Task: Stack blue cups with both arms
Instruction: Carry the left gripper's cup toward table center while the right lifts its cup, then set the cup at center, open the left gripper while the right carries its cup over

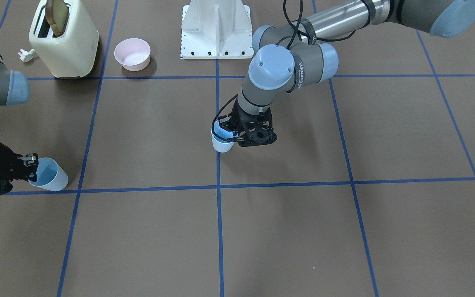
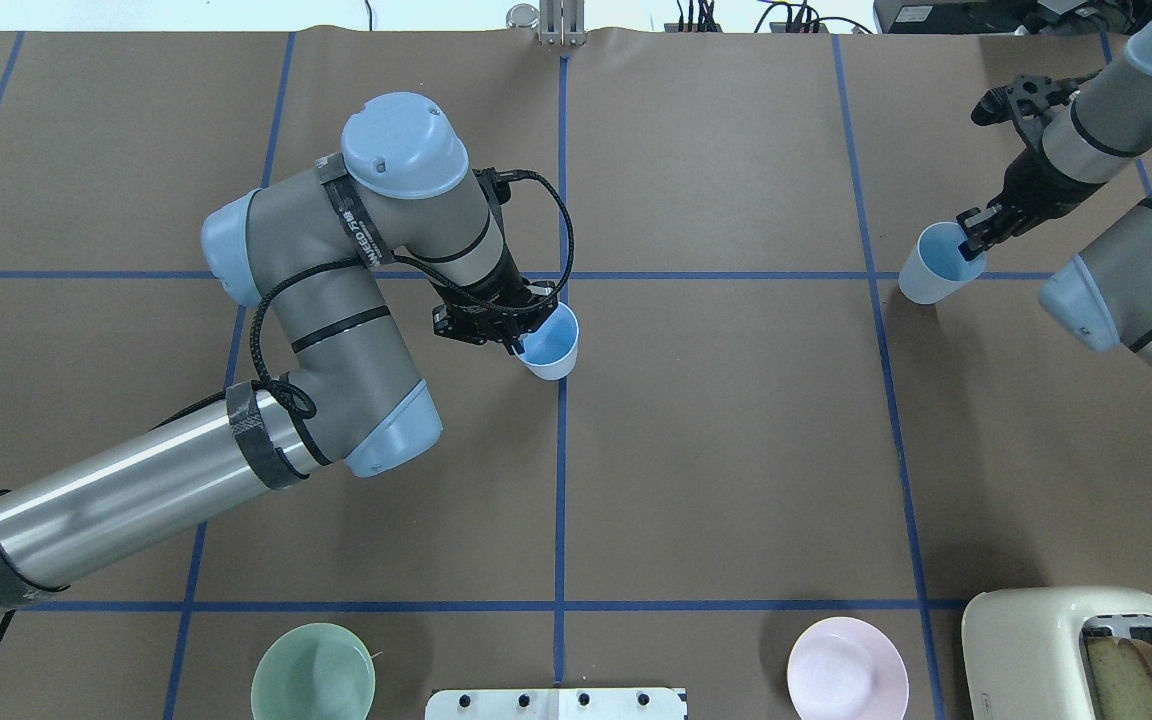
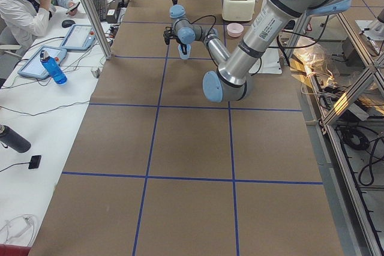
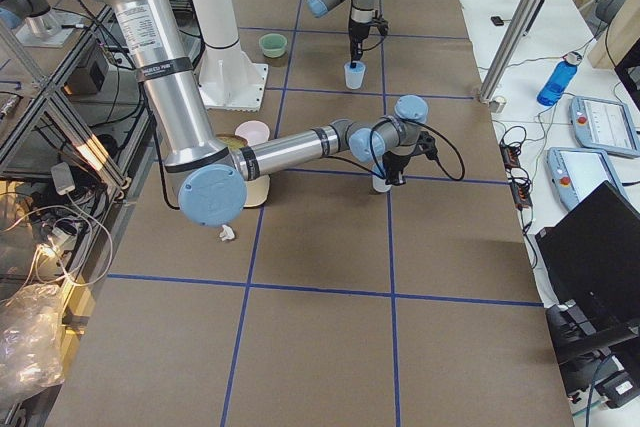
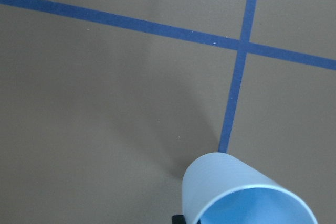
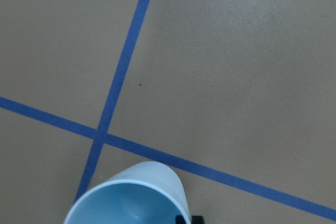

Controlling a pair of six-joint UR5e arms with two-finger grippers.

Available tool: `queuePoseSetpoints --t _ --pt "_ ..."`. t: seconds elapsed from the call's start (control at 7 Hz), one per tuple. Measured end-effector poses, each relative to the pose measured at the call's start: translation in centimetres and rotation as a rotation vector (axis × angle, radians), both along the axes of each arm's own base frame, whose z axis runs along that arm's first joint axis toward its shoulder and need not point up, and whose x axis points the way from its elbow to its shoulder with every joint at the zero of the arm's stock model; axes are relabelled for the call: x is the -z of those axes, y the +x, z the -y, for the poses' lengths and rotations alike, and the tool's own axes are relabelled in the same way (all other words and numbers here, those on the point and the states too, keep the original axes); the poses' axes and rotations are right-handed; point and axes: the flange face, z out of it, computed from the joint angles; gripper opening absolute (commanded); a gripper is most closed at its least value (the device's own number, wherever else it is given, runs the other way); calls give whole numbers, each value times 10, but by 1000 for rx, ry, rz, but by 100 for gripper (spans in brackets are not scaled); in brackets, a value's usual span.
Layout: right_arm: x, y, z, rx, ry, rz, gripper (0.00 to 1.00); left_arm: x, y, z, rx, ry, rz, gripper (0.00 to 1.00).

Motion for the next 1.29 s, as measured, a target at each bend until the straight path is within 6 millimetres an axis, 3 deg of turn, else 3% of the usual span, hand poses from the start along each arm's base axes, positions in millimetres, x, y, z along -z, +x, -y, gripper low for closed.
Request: queuePoseSetpoints --t 0.29,0.71,0.86,1.0,1.29 --pt "31 -6 10 -28 -4 22 0 6 10 0 6 10 8 3" --pt "92 -14 21 -50 -22 36 0 5 15 -2 7 21 13 10" --pt "112 -17 24 -66 -33 52 0 3 17 -3 5 21 15 23" --pt "129 -20 26 -79 -41 71 0 1 20 -3 5 26 13 42" --pt "147 -23 26 -85 -44 96 0 -2 22 -3 8 35 9 66"
